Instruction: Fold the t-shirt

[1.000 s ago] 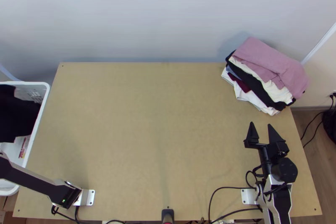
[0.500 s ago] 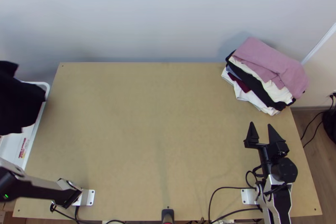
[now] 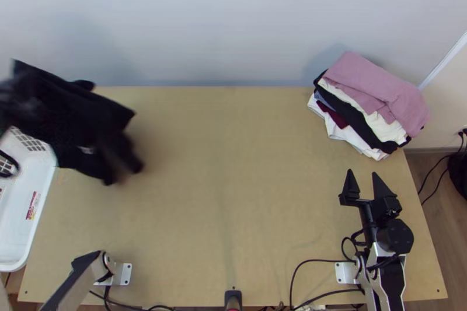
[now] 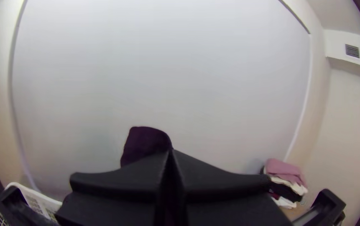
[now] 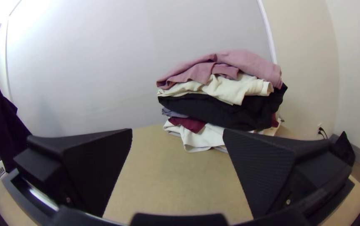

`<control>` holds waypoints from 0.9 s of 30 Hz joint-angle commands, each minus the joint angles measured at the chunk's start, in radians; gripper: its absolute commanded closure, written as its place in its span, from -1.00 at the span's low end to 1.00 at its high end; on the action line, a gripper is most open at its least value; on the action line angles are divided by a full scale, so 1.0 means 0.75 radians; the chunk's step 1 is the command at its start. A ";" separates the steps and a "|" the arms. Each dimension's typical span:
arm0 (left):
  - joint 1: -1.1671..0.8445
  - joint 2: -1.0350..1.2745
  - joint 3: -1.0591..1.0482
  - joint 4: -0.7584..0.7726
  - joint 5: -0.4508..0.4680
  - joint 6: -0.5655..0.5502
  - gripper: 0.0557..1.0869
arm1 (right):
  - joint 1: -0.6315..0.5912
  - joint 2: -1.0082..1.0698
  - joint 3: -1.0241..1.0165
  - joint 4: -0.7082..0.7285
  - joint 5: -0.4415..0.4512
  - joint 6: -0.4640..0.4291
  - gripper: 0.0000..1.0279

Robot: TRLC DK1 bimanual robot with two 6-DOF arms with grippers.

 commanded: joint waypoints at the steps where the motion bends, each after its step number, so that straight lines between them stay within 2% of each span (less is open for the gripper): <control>1: -0.309 -0.112 -0.069 0.052 -0.165 0.010 0.93 | -0.005 0.006 -0.005 -0.030 0.018 0.014 -0.91; 6: -0.964 -0.112 -0.146 0.050 -0.685 0.035 0.93 | -0.005 0.006 -0.005 -0.030 0.018 0.014 -0.91; 8: -1.162 -0.108 -0.181 0.060 -0.836 0.047 0.93 | -0.005 0.006 -0.005 -0.030 0.018 0.014 -0.91; 10: -1.309 -0.099 -0.220 0.076 -0.928 0.047 0.93 | -0.005 0.006 -0.005 -0.030 0.018 0.014 -0.91; 17: -1.491 0.032 -0.369 0.230 -1.014 0.041 0.93 | -0.005 0.006 -0.005 -0.030 0.018 0.014 -0.91; 27: -1.649 0.449 -0.359 0.467 -1.073 -0.072 0.93 | -0.005 0.006 -0.005 -0.030 0.018 0.014 -0.91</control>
